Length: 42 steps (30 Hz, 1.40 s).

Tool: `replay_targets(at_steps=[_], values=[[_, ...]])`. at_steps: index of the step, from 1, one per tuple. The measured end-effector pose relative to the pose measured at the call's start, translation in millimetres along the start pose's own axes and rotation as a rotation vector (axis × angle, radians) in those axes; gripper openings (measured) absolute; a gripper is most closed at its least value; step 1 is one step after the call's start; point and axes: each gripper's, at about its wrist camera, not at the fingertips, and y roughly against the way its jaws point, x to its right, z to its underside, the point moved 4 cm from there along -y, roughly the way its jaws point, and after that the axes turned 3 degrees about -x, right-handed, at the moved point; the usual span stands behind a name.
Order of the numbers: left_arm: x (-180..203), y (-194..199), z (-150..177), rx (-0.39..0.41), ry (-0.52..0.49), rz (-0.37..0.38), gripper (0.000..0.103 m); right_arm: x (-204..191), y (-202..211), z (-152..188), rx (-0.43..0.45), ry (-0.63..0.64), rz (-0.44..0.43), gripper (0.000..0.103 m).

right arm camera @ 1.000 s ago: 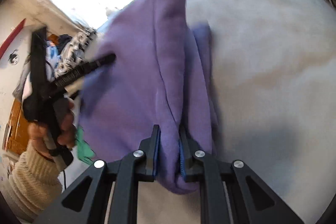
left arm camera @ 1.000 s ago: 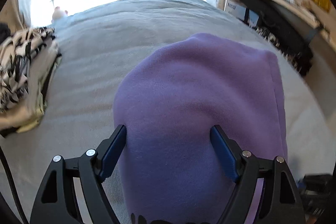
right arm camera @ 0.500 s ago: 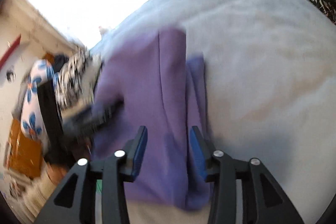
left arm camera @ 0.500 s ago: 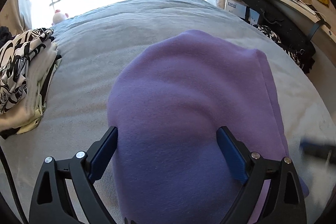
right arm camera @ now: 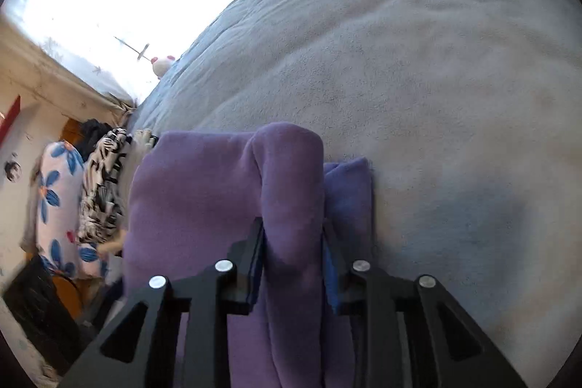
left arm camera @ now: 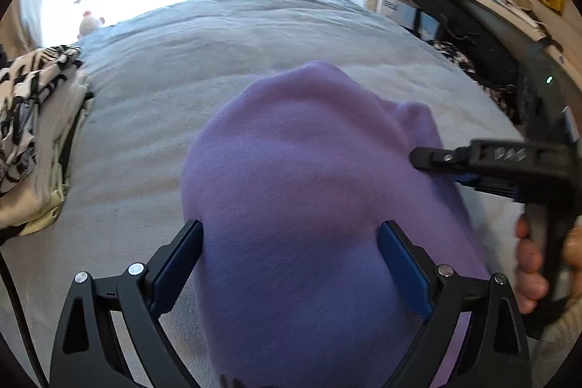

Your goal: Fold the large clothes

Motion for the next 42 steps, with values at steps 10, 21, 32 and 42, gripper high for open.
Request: replay_targets(at_steps=[10,21,32,42], values=[[-39.1,10.8,-14.8,0.013,0.126,0.054,0.080,9.4,24.2,4.6,0.079,0.050,0.145,0.014],[-41.2,-23.9,-15.2,-0.056,0.211,0.110,0.083,34.2,-7.3,11.1,0.018,-0.025,0.205,0.017],[-47.5,-4.4,-11.5,-0.055,0.244,0.103,0.083,13.7,35.4,14.3,0.057,-0.059,0.154,0.050],[-27.4,56.0,-9.7,-0.065,0.124,0.043,0.083,-30.8,95.0,30.1,0.077,0.061,0.165,0.071]])
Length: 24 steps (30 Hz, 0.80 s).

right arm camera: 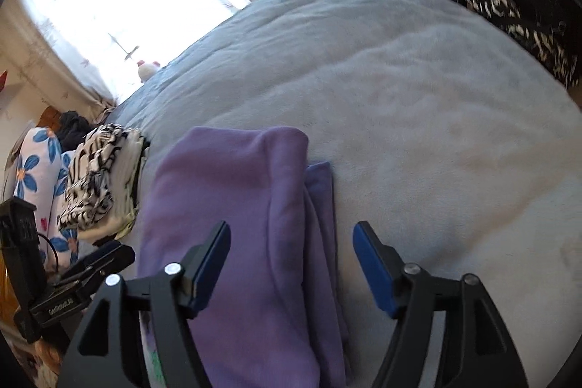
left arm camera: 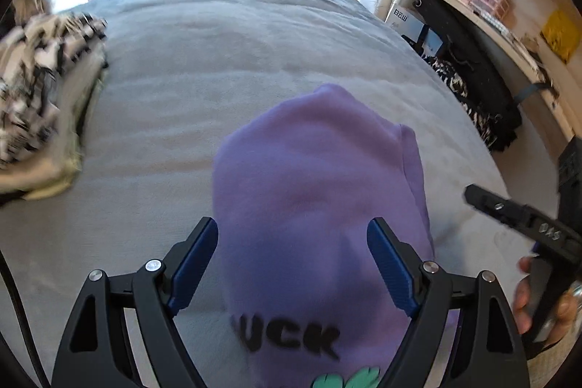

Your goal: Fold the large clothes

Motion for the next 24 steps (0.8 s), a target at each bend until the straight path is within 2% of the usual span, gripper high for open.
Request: replay_targets(at_steps=[4,7,10,12,15,18,21,24], values=[[3.6,27.7,9.1,-0.001,-0.046,-0.033,0.083,-13.1,24.5,8.3,-0.021,0.052,-0.035,0.091],[0.2,45.0,15.0,0.000,-0.042,-0.001,0.083,-20.6,39.1,14.9,-0.016,0.102,-0.037,0.092],[-7.6,54.0,18.1,-0.018,-0.013,0.036,0.083,-26.4,49.1,22.6,-0.028,0.126,-0.081,0.103],[-13.3,55.3,21.5,-0.022,0.008,0.037,0.083,-29.0,55.9,26.9,-0.008,0.137,-0.108,0.103],[-22.9,51.0,26.5,-0.036,0.027,0.047,0.083,-27.9,61.3,29.8,0.044,0.156,-0.095,0.103],[-30.3,45.0,33.3,-0.047,0.036,0.050,0.083,-24.6,57.5,32.5,0.051,0.184,-0.058,0.103],[-32.8,32.7,39.8,-0.065,0.017,0.038,0.084,-17.9,44.6,36.5,-0.004,0.211,-0.001,0.103],[-34.4,13.7,44.7,-0.111,0.025,0.072,0.083,-4.3,26.0,37.1,-0.060,0.215,0.090,0.103]])
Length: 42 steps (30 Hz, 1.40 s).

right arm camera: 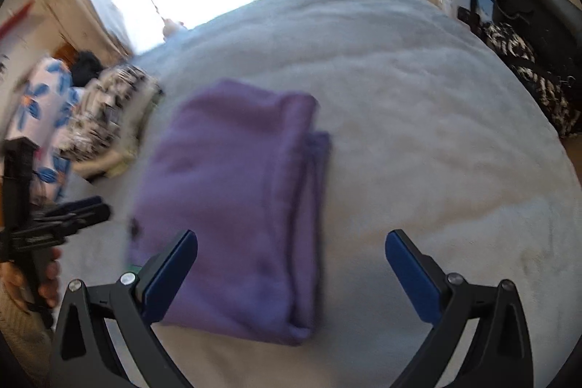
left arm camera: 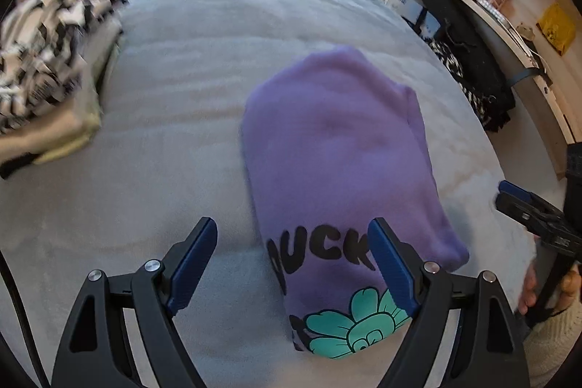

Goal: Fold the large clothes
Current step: 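Grasp the folded hoodie bundle with both grippers from its sides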

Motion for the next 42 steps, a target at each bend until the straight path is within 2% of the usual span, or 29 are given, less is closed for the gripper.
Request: replay_targets(at_steps=[2,3,6,9,12,17,20,24,30,42], values=[[-2.0,-12.6,0.8,-0.022,0.009,0.022,0.083,5.7,-9.6,0.7,0.008,0.025,0.060,0.103],[-2.5,-19.4,1.4,-0.033,0.013,0.032,0.083,7.8,-13.6,1.7,0.006,0.026,0.062,0.103],[-4.7,-38.2,2.6,-0.061,0.029,0.071,0.084,17.1,-30.8,3.1,-0.027,-0.015,0.006,0.103],[-6.5,-47.8,2.6,-0.057,0.063,0.136,0.087,28.8,-52.1,4.8,-0.083,-0.079,-0.079,0.103],[-6.1,-55.1,2.5,-0.056,0.074,0.159,0.092,35.1,-70.5,8.2,-0.132,-0.113,-0.147,0.103],[-4.7,-72.5,4.1,-0.063,0.101,0.206,0.102,37.9,-100.8,16.9,-0.214,-0.180,-0.315,0.103],[-3.0,-84.5,5.2,-0.071,0.134,0.260,0.103,34.7,-117.4,20.0,-0.251,-0.206,-0.408,0.103],[0.5,-94.3,4.9,-0.057,0.139,0.276,0.103,16.2,-136.7,17.8,-0.281,-0.202,-0.561,0.103],[4.9,-102.0,2.1,-0.047,0.134,0.274,0.103,5.3,-160.1,7.7,-0.299,-0.205,-0.573,0.103],[6.5,-98.6,0.0,-0.039,0.114,0.250,0.103,4.4,-164.8,3.3,-0.296,-0.198,-0.563,0.103]])
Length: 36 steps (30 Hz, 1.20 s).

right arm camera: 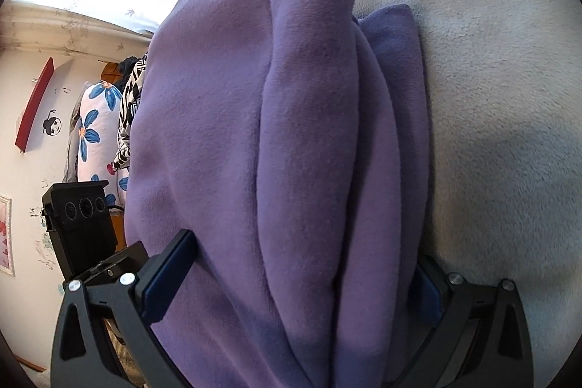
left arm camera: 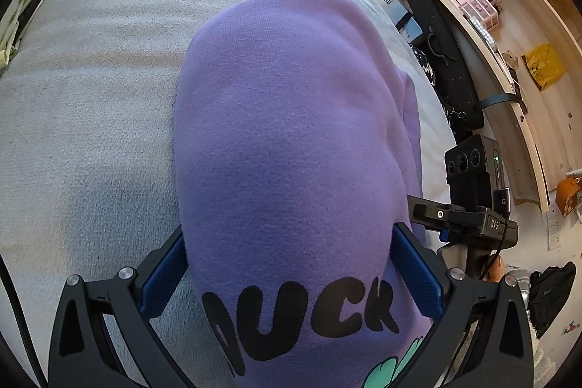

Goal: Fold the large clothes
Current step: 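Grasp the folded hoodie bundle with both grippers from its sides, then carry the held bundle with both grippers onto the stack of folded clothes, release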

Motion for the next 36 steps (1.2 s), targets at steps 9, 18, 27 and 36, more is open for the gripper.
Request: replay_targets(at_steps=[9,18,27,36], values=[[-0.6,0.9,-0.7,0.018,-0.006,-0.011,0.102,-10.3,8.7,7.2,0.054,0.017,0.026,0.088],[15.2,22.1,4.1,0.048,-0.079,-0.051,0.094,-31.7,31.4,20.4,0.111,0.059,0.051,0.061],[13.1,80.5,24.9,0.087,-0.075,-0.063,0.093,-76.2,43.6,60.9,0.153,0.107,0.056,0.058],[-8.1,172.6,63.7,0.135,-0.039,-0.093,0.093,-153.3,33.2,92.5,0.143,0.164,0.022,0.058]])
